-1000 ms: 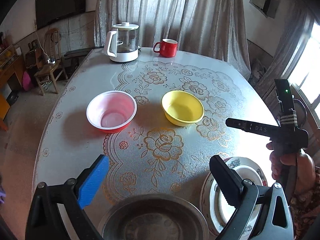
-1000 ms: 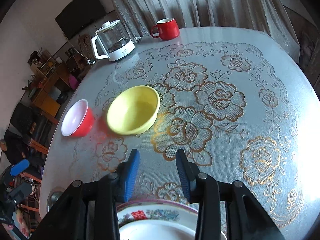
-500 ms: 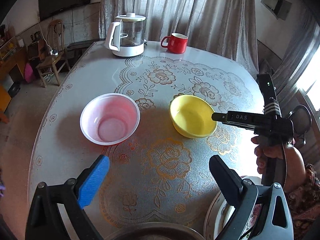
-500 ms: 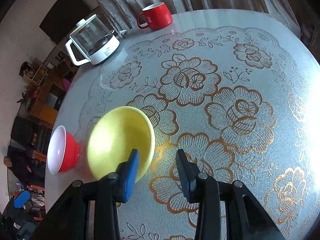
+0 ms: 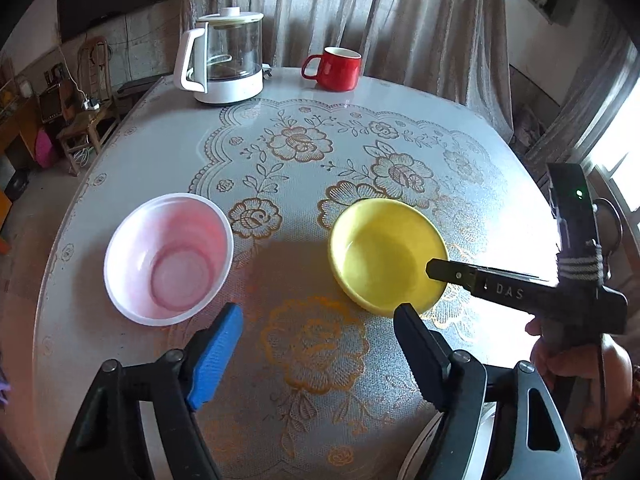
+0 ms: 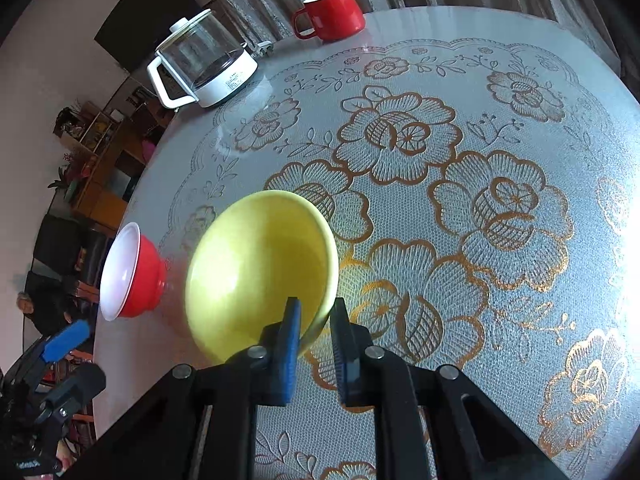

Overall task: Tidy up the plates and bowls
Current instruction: 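Close the right gripper on the yellow bowl rim, then lift the yellow bowl and carry it over the steel bowl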

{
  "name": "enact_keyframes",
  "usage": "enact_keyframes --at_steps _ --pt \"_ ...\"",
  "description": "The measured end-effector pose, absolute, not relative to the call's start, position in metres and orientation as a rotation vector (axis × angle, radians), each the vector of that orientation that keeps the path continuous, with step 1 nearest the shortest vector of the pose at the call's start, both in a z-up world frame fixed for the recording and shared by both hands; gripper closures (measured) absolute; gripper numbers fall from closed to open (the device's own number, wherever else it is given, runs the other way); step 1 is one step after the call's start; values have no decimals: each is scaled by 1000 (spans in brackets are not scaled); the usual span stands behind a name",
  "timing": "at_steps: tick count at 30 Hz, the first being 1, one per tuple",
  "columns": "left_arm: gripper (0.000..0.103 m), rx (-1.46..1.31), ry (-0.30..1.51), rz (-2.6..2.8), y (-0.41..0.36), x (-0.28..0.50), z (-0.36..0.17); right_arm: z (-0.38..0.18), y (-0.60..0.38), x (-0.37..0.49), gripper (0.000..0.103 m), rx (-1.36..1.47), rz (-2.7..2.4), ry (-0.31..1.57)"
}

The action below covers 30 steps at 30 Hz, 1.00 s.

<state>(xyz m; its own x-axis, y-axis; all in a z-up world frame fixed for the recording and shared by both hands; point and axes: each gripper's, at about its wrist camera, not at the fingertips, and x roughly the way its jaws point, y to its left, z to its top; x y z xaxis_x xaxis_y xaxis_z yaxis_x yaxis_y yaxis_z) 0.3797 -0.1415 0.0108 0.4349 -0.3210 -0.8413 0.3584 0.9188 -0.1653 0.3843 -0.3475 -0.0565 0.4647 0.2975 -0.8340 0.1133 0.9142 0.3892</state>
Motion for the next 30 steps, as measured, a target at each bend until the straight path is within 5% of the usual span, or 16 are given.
enact_keyframes --at_steps 5,8,15,17,22,30 --pt "26 90 1072 -421 -163 389 -7 -56 -348 367 89 400 152 1107" --pt "38 75 1118 -423 -172 398 -22 -59 -349 358 89 404 174 1117" --pt "38 75 1144 -423 -188 409 -41 -61 -356 351 89 416 198 1127" --pt "46 65 1153 -423 -190 412 -45 -60 -356 351 89 411 198 1123" --pt "86 111 1153 -438 -196 410 -51 -61 -353 354 89 397 195 1109" --pt "88 111 1155 -450 -191 402 -46 -64 -345 357 89 393 174 1105"
